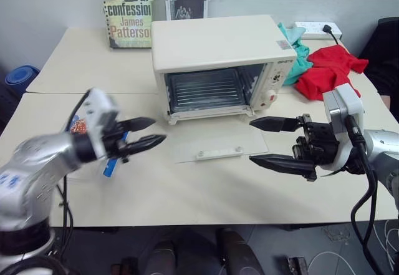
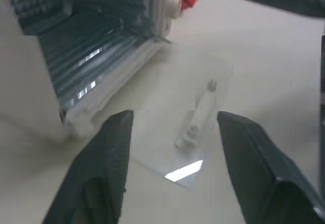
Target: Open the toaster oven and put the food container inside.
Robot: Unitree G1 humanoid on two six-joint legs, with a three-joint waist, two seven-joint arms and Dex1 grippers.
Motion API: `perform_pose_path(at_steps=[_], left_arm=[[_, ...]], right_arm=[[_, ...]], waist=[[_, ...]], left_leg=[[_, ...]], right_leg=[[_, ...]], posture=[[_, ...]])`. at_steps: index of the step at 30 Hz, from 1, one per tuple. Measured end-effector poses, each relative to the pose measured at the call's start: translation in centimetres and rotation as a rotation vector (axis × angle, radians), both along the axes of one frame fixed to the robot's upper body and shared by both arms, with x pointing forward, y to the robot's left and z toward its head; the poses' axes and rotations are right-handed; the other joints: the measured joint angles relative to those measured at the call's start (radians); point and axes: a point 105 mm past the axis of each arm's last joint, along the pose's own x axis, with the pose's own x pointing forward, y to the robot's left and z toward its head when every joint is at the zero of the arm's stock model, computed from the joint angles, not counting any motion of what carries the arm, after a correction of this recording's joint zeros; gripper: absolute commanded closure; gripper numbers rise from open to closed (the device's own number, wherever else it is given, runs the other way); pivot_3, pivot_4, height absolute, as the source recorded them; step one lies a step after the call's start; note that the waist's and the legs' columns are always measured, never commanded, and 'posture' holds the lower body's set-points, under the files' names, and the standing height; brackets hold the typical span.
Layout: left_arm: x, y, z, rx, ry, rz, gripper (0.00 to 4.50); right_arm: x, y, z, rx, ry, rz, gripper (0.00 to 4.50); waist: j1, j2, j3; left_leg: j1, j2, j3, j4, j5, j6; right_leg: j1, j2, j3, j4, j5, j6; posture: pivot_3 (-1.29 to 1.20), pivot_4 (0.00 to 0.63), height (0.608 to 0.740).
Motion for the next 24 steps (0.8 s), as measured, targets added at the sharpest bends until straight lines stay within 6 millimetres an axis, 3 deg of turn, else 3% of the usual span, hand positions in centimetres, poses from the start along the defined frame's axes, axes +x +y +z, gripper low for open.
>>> perform_pose_path(at_steps=[3,4,7,11,14,19,22,24], left_arm=[[-3.1,2.2,-0.6,-0.014,0.049,0.108,0.14],[-4.4,3.1,-0.8,-0.006,0.061,0.158,0.06],[-6.7,5.9,-1.5,-0.034,0.104,0.324,0.06],[-8.3,9.6,-1.8,-0.134,0.105,0.598,0.06],[-9.3,12.3,-4.1,-0.207,0.204,0.812,0.06],[-9.1,14.0,-5.2,-0.380,0.239,1.002,0.06],[-7.6,15.0,-6.2,-0.503,0.292,1.146,0.06],[-6.3,15.0,-5.5,-0.562,0.309,1.190,0.06]], right_arm=[[1.0,0.8,-0.3,-0.001,0.000,0.064,0.00],[1.4,1.2,-0.3,0.001,0.003,0.091,0.00],[2.3,1.6,-0.4,-0.001,0.004,0.136,0.00],[3.2,2.6,-0.5,-0.003,-0.006,0.197,0.00],[3.5,2.8,-0.8,-0.015,0.002,0.221,0.00],[3.7,2.7,-1.1,-0.015,0.015,0.227,0.00],[3.7,2.8,-1.2,-0.015,0.018,0.226,0.00],[3.6,2.8,-1.2,-0.017,0.017,0.227,0.00]], waist=[[-0.002,0.000,0.000],[-0.005,0.000,0.000],[-0.006,0.000,0.000],[0.004,0.000,0.000],[0.003,-0.001,0.000],[0.006,-0.001,0.000],[0.009,-0.001,0.000],[0.017,-0.002,-0.001]], left_leg=[[0.001,0.001,-0.001,0.000,0.000,0.000],[0.001,0.001,-0.001,0.000,0.000,0.000],[0.002,0.001,0.000,0.000,0.000,-0.001],[0.002,0.001,-0.001,0.001,-0.001,-0.002],[0.001,0.001,-0.001,0.001,-0.003,-0.005],[0.002,0.001,-0.002,0.001,-0.003,-0.006],[0.002,0.002,-0.002,0.001,-0.003,-0.006],[0.002,0.002,-0.003,0.002,-0.004,-0.007]], right_leg=[[0.000,0.000,-0.001,0.001,-0.001,-0.002],[0.000,0.001,-0.001,0.001,-0.001,-0.002],[0.000,0.001,-0.001,0.001,-0.002,-0.004],[0.001,0.000,-0.003,0.000,-0.002,-0.004],[0.001,0.001,-0.003,-0.001,-0.002,-0.004],[0.001,0.000,-0.002,0.000,-0.002,-0.004],[0.001,0.000,-0.002,0.001,-0.002,-0.004],[0.000,0.000,-0.003,0.002,-0.002,-0.004]], posture=[[0.00,0.150,0.740],[0.00,0.150,0.740],[0.00,0.150,0.740],[0.00,0.150,0.740],[0.00,0.150,0.740],[0.00,0.150,0.740],[0.00,0.150,0.740],[0.00,0.150,0.740]])
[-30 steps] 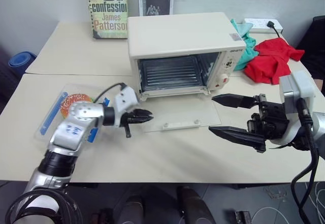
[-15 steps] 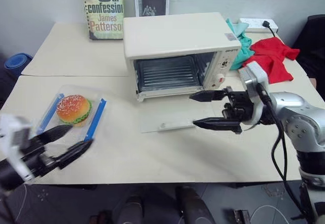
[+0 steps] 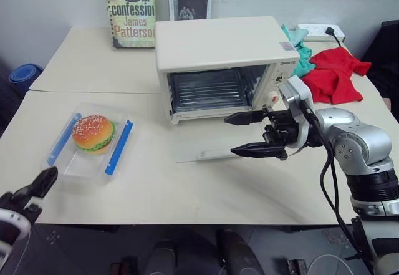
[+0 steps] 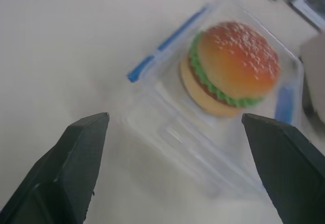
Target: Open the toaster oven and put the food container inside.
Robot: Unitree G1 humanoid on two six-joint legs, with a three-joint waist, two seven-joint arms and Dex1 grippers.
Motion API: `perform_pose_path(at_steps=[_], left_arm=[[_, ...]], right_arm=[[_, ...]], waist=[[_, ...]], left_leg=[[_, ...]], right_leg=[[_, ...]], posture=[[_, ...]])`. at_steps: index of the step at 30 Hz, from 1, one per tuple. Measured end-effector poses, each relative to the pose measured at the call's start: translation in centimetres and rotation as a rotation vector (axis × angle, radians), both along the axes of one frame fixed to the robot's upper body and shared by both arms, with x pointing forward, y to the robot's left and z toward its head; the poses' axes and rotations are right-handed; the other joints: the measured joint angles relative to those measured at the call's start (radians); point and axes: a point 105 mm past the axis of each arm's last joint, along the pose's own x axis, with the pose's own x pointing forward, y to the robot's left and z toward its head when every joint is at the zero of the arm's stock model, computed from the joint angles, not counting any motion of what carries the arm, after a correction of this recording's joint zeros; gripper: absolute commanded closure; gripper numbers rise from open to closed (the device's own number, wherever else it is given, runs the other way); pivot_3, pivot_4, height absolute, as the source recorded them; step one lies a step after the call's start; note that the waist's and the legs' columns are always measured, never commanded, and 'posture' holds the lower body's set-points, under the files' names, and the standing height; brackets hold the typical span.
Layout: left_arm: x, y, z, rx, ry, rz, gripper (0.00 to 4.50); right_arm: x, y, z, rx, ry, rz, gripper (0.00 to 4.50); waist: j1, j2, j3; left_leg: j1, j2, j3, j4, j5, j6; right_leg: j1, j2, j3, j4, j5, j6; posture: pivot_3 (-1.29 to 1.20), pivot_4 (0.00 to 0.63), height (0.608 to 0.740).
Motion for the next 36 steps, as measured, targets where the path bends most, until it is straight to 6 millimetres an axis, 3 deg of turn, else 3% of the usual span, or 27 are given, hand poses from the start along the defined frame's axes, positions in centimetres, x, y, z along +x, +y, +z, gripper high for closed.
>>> perform_pose_path(at_steps=[5,10,15,18,23,30,32,36], left_arm=[[1.4,-0.6,0.5,-0.105,0.089,0.062,0.06],[2.6,-2.5,-1.5,-0.185,0.217,0.065,0.06],[2.9,-2.8,-2.3,-0.185,0.276,0.075,0.06],[3.9,-2.3,-2.9,-0.224,0.297,0.091,0.69],[5.2,-1.5,-3.3,-0.264,0.322,0.120,2.23],[5.5,-1.4,-3.1,-0.270,0.325,0.141,4.25],[5.6,-1.1,-3.2,-0.254,0.342,0.147,4.48],[6.2,0.4,-2.1,-0.140,0.341,0.144,4.48]], right_arm=[[-0.3,-0.3,-0.1,0.004,0.002,-0.021,0.00],[-0.8,-0.5,-0.2,0.004,-0.005,-0.051,0.00],[-1.0,-0.9,-0.3,0.016,0.001,-0.086,0.00],[-1.2,-1.0,0.1,0.026,-0.012,-0.104,0.00],[-1.4,-0.9,-0.1,0.028,-0.016,-0.122,0.00],[-1.3,-1.3,0.4,0.048,-0.029,-0.158,0.00],[-1.4,-1.3,0.6,0.052,-0.032,-0.167,0.00],[-1.7,-1.5,0.5,0.053,0.017,-0.174,0.00]], waist=[[0.004,0.000,0.000],[0.006,0.000,0.000],[0.004,0.000,0.000],[0.007,0.001,-0.001],[0.006,0.001,-0.001],[0.006,0.001,-0.001],[0.007,0.001,-0.001],[0.004,0.001,-0.001]], left_leg=[[-0.001,0.000,0.002,0.000,-0.002,-0.003],[-0.001,-0.001,0.003,0.000,-0.001,-0.004],[0.000,-0.001,0.003,-0.001,-0.001,-0.004],[0.000,-0.001,0.003,-0.001,0.000,-0.004],[0.000,-0.001,0.003,-0.001,0.000,-0.004],[0.000,-0.001,0.003,-0.001,0.000,-0.005],[0.001,-0.001,0.003,-0.001,0.000,-0.005],[0.001,-0.001,0.003,-0.002,0.000,-0.005]], right_leg=[[-0.001,0.000,0.001,-0.002,0.000,0.000],[0.000,0.001,0.001,-0.002,0.000,0.000],[0.000,0.002,0.001,-0.001,-0.001,-0.001],[0.000,0.002,0.001,-0.001,-0.001,-0.001],[0.000,0.002,0.001,-0.002,-0.001,-0.001],[0.000,0.002,0.001,-0.002,-0.001,-0.001],[0.000,0.002,0.001,-0.001,-0.001,-0.001],[0.000,0.003,0.001,-0.001,-0.001,-0.002]], posture=[[0.00,0.150,0.740],[0.00,0.150,0.740],[0.00,0.150,0.740],[0.00,0.150,0.740],[0.00,0.150,0.740],[0.00,0.150,0.740],[0.00,0.150,0.740],[0.00,0.150,0.740]])
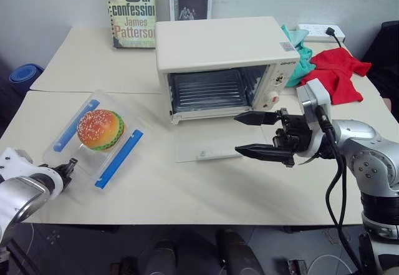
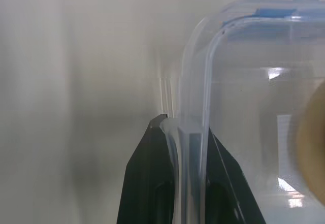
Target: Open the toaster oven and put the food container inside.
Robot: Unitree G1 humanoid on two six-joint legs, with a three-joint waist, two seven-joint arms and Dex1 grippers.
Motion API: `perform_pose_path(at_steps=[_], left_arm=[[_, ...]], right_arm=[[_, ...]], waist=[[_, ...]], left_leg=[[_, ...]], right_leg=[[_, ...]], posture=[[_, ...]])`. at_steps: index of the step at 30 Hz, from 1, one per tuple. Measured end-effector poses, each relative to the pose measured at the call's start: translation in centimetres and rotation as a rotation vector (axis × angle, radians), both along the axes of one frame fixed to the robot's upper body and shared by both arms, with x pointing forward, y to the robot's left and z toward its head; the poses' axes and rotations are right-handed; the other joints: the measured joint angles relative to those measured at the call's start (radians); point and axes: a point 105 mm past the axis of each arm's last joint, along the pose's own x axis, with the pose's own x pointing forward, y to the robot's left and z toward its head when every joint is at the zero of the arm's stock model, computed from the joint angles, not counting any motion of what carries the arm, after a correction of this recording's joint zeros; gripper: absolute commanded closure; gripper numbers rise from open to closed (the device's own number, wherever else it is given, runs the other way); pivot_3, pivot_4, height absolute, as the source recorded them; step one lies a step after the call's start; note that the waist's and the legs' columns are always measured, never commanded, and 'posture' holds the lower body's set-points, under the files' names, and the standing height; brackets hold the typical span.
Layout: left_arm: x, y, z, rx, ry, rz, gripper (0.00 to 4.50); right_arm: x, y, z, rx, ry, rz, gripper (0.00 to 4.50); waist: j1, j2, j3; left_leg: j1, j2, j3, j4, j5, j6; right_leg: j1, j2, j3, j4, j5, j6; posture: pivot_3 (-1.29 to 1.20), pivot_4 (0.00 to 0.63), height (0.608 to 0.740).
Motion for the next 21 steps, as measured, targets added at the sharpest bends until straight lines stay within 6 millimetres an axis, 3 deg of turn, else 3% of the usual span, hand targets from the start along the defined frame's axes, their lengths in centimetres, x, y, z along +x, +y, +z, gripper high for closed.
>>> perform_pose_path(at_steps=[4,7,14,18,21], left_arm=[[0.7,1.5,0.7,0.035,-0.030,-0.019,4.48],[1.6,0.5,1.9,0.059,-0.058,-0.171,4.48],[3.0,-5.4,4.9,0.090,-0.082,-0.635,4.48],[5.2,-10.4,6.4,0.110,-0.124,-0.827,4.48],[6.2,-13.5,5.8,0.118,-0.100,-0.910,4.48]], right_arm=[[-0.1,-0.5,-0.5,-0.013,0.020,-0.032,0.00],[-0.2,-0.6,-0.6,-0.019,0.002,-0.058,0.00],[-0.5,-2.0,-1.4,-0.017,0.020,-0.146,0.00],[-0.7,-2.3,-1.3,-0.013,0.005,-0.183,0.00],[-1.1,-2.5,-1.1,-0.011,-0.019,-0.199,0.00]], waist=[[0.000,0.000,0.000],[0.001,0.000,0.000],[0.001,0.000,0.000],[0.004,0.000,0.000],[-0.001,0.000,0.000]], left_leg=[[-0.001,0.000,0.001,-0.001,0.000,0.000],[-0.002,0.000,0.000,-0.001,0.000,0.000],[-0.003,-0.001,0.001,-0.001,0.000,0.000],[-0.002,-0.001,0.000,-0.001,0.000,0.000],[-0.003,-0.001,0.000,-0.001,0.000,0.000]], right_leg=[[-0.001,0.000,0.000,-0.001,0.000,0.000],[-0.001,0.000,0.000,-0.002,0.000,0.000],[-0.001,-0.001,-0.001,-0.003,0.000,0.000],[-0.001,-0.001,-0.001,-0.002,0.000,0.000],[-0.001,-0.001,0.001,-0.002,0.001,0.001]], posture=[[0.00,0.150,0.740],[0.00,0.150,0.740],[0.00,0.150,0.740],[0.00,0.150,0.740],[0.00,0.150,0.740]])
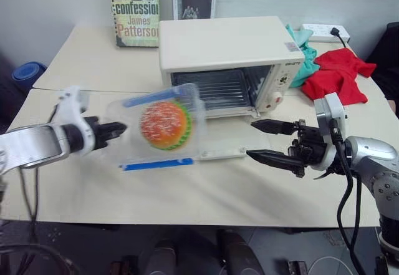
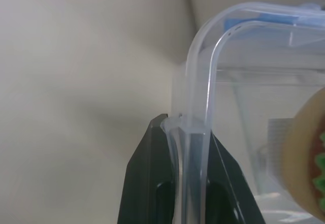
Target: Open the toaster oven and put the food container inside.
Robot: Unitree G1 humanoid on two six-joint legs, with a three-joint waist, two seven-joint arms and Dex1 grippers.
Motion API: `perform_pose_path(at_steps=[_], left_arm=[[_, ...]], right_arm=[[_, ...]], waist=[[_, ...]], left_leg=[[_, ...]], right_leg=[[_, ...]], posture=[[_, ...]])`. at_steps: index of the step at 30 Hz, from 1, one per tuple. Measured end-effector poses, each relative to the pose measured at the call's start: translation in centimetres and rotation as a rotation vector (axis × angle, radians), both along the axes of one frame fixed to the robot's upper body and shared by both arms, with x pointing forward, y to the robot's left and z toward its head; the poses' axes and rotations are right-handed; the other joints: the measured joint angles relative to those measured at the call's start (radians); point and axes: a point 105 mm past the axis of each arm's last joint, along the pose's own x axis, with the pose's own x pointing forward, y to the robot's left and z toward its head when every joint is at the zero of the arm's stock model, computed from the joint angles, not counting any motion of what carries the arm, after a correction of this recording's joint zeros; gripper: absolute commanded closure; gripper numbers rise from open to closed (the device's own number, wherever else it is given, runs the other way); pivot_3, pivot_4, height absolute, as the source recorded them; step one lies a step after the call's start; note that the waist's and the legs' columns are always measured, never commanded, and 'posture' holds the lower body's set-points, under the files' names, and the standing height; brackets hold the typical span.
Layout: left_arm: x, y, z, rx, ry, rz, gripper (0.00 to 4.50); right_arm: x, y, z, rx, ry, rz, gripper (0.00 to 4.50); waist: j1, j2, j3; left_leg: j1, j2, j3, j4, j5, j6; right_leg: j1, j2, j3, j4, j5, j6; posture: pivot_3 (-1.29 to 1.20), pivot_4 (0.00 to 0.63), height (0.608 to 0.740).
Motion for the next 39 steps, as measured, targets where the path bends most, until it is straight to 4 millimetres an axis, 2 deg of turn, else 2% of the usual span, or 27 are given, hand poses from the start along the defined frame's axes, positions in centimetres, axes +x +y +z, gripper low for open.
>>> perform_pose_path(at_steps=[1,5,7,13,19,23,29,33,38,39], left_arm=[[0.1,-0.4,-0.2,0.009,0.005,-0.005,4.48],[1.5,-4.8,-0.9,0.020,0.027,-0.054,4.48],[1.8,-6.1,-1.1,0.022,0.043,-0.055,4.48],[4.0,-6.7,-0.2,0.017,0.077,0.056,4.48],[4.8,-8.4,-0.3,0.034,0.127,0.015,4.48],[5.5,-9.4,0.0,0.033,0.130,0.008,3.26],[6.4,-9.1,0.6,0.028,0.103,0.053,1.51],[6.3,-9.5,2.1,-0.083,0.048,-0.012,1.51],[4.8,-9.3,3.3,-0.215,-0.040,-0.134,1.51],[4.5,-9.1,3.5,-0.242,-0.063,-0.157,1.50]], right_arm=[[-0.1,-0.1,0.0,0.001,-0.002,-0.004,0.00],[-1.6,-1.3,0.4,0.017,-0.012,-0.025,0.00],[-2.6,-1.4,1.0,0.018,-0.032,-0.017,0.00],[-4.0,-1.9,-0.1,-0.014,-0.021,-0.059,0.00],[-4.2,-2.1,-0.7,-0.037,-0.031,-0.111,0.00],[-4.1,-2.1,-0.7,-0.050,-0.054,-0.150,0.00],[-4.1,-2.4,-1.4,-0.055,-0.040,-0.197,0.00],[-4.2,-2.6,-1.9,-0.052,-0.020,-0.221,0.00],[-4.4,-2.6,-2.3,-0.051,0.001,-0.232,0.00],[-4.4,-2.6,-2.4,-0.051,0.005,-0.233,0.19]], waist=[[-0.001,0.000,0.000],[0.006,0.000,0.000],[0.007,0.000,0.000],[0.006,0.000,0.000],[0.009,0.000,0.000],[0.017,-0.001,0.000],[0.028,-0.001,0.000],[0.028,-0.001,0.000],[0.025,-0.001,0.000],[0.024,-0.001,0.000]], left_leg=[[0.000,0.000,0.000,0.000,0.000,0.000],[-0.002,0.000,-0.001,0.000,0.000,0.000],[-0.002,0.000,0.000,0.001,0.000,0.000],[0.000,-0.001,-0.001,0.003,0.003,-0.001],[0.000,-0.002,-0.001,0.003,0.004,-0.002],[0.000,-0.003,-0.001,0.003,0.004,-0.002],[-0.001,-0.003,-0.001,0.002,0.006,-0.004],[-0.001,-0.003,-0.001,0.002,0.006,-0.005],[0.000,-0.002,0.000,0.001,0.006,-0.005],[0.000,-0.002,0.000,0.001,0.006,-0.005]], right_leg=[[0.000,0.000,0.000,0.000,0.000,0.000],[-0.001,0.000,0.000,0.000,0.000,0.001],[-0.001,0.000,0.000,0.000,0.000,0.001],[0.001,0.000,0.001,0.002,0.001,0.003],[0.001,0.000,0.001,0.002,0.001,0.003],[0.001,0.000,0.001,0.001,0.002,0.003],[0.001,0.000,0.001,0.001,0.001,0.003],[0.001,0.000,0.001,0.000,0.001,0.003],[0.001,0.000,0.001,0.001,0.001,0.003],[0.001,0.000,0.001,0.001,0.001,0.003]], posture=[[0.00,0.150,0.740],[0.00,0.150,0.740],[0.00,0.150,0.740],[0.00,0.150,0.740],[0.00,0.150,0.740],[0.00,0.150,0.740],[0.00,0.150,0.740],[0.00,0.150,0.740],[0.00,0.150,0.740],[0.00,0.150,0.740]])
